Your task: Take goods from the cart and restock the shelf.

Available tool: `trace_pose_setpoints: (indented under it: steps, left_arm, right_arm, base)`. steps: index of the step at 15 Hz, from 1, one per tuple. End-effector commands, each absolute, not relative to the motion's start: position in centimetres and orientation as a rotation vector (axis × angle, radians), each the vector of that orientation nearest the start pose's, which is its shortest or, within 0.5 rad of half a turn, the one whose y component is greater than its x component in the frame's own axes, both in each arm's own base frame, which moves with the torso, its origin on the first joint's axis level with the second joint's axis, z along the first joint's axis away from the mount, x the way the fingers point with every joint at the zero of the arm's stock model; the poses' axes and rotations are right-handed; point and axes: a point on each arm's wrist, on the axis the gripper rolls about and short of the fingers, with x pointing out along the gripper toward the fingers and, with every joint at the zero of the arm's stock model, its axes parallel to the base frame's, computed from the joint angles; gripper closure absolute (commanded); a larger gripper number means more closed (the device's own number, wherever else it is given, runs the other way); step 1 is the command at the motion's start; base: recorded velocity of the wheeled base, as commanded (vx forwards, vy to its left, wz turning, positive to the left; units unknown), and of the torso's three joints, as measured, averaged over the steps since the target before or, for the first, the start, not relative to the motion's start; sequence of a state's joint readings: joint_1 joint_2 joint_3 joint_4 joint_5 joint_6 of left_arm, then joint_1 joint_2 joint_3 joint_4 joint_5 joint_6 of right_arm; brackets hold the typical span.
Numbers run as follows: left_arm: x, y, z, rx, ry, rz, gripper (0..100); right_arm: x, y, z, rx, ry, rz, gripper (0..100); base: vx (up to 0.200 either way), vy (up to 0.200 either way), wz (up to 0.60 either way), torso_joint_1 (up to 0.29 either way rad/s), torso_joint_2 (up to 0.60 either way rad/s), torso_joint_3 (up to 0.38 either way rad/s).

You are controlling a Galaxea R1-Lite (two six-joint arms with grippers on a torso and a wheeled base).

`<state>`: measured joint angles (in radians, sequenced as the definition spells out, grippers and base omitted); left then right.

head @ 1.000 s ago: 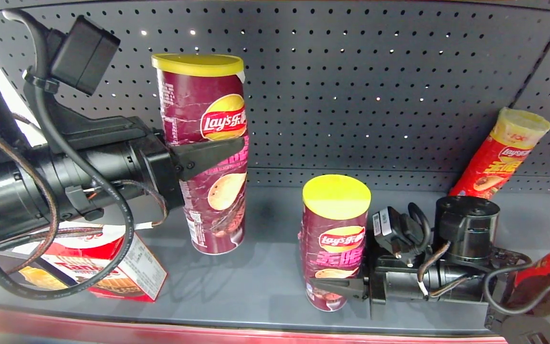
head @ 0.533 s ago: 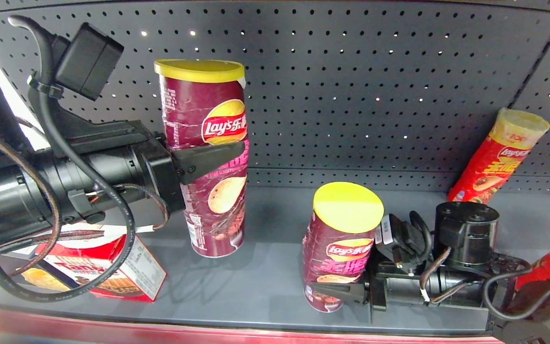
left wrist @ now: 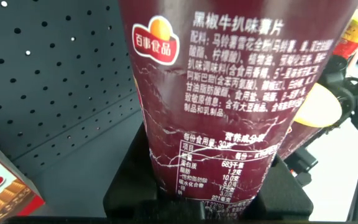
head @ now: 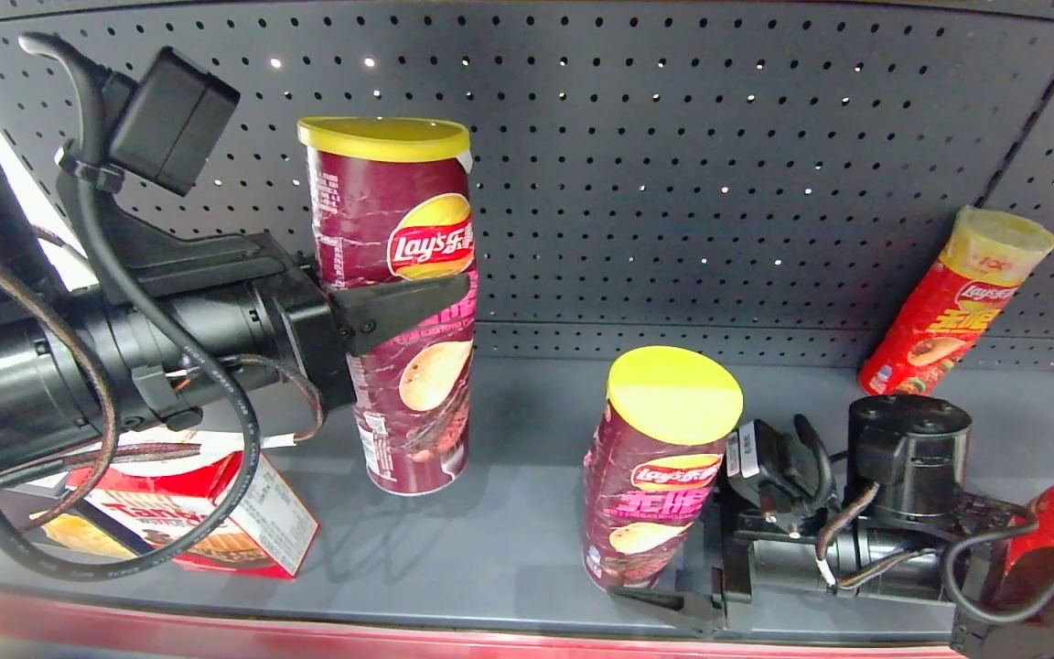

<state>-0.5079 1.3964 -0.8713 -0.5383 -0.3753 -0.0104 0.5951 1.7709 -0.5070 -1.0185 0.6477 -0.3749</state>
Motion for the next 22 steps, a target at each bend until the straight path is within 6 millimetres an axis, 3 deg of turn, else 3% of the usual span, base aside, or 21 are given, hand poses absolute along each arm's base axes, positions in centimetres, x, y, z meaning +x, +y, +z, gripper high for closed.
trace_pose_setpoints:
  steps: [1, 10, 14, 22]
  left_arm:
    - [20.4, -12.3, 27.5, -0.011, -0.009, -0.882, 100]
    - [20.3, -12.4, 27.4, -0.009, -0.009, -0.888, 100]
    - [20.2, -12.2, 27.1, -0.01, 0.002, -0.887, 100]
    - [18.2, -11.2, 26.7, -0.009, -0.002, -0.885, 100]
  right_arm:
    - [21.4, 15.9, 13.7, -0.318, -0.007, 1.254, 0]
    - [17.7, 12.1, 16.1, -0.326, -0.089, 1.141, 0]
    - [14.7, 10.1, 18.1, -0.311, -0.167, 1.024, 0]
    - [7.3, 4.6, 16.2, -0.29, -0.147, 0.784, 0]
  base:
    - [0.0, 0.0, 0.0, 0.0, 0.0, 0.0]
    - [0.0, 0.0, 0.0, 0.0, 0.0, 0.0]
    - [0.0, 0.0, 0.0, 0.0, 0.0, 0.0]
    - [0.0, 0.0, 0.0, 0.0, 0.0, 0.0]
